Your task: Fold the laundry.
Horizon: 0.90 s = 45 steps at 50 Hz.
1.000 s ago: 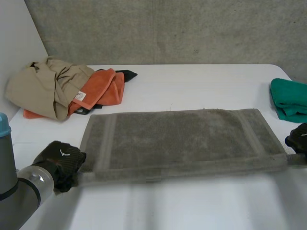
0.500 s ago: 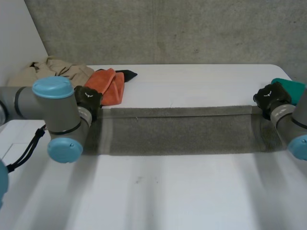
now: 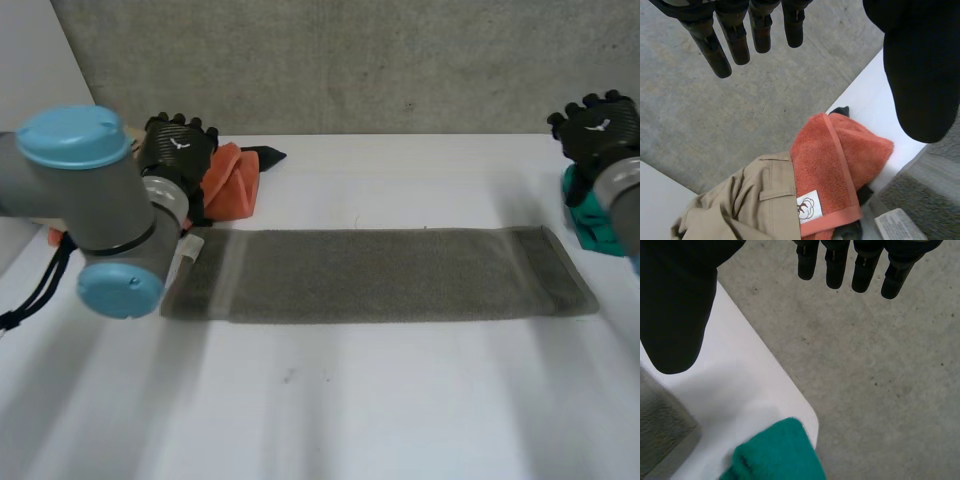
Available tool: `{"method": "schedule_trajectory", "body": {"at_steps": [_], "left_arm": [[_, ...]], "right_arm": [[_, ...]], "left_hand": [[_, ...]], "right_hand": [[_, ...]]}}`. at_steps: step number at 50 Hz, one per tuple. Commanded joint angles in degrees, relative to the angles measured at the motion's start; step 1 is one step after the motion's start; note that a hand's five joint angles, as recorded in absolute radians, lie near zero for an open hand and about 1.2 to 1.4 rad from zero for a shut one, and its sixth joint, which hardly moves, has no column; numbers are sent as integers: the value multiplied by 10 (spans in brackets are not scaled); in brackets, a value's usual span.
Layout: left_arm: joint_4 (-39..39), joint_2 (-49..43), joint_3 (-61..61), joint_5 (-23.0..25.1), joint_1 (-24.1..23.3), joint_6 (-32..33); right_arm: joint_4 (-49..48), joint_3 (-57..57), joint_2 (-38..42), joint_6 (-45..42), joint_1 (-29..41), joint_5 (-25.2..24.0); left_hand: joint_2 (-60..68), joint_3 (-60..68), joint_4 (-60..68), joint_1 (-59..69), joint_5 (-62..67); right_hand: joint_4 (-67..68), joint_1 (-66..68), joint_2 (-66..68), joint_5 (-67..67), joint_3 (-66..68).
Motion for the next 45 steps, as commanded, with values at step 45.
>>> {"method": "schedule_trajectory", "body": {"at_steps": [45], "left_arm": [[58, 131, -244, 24, 3, -60]], "right_arm": [[-36, 209, -36, -137, -201, -114]], "left_hand": [[-18, -23, -16, -11, -27]], "right_hand": [[162, 155, 165, 157, 166]]}}
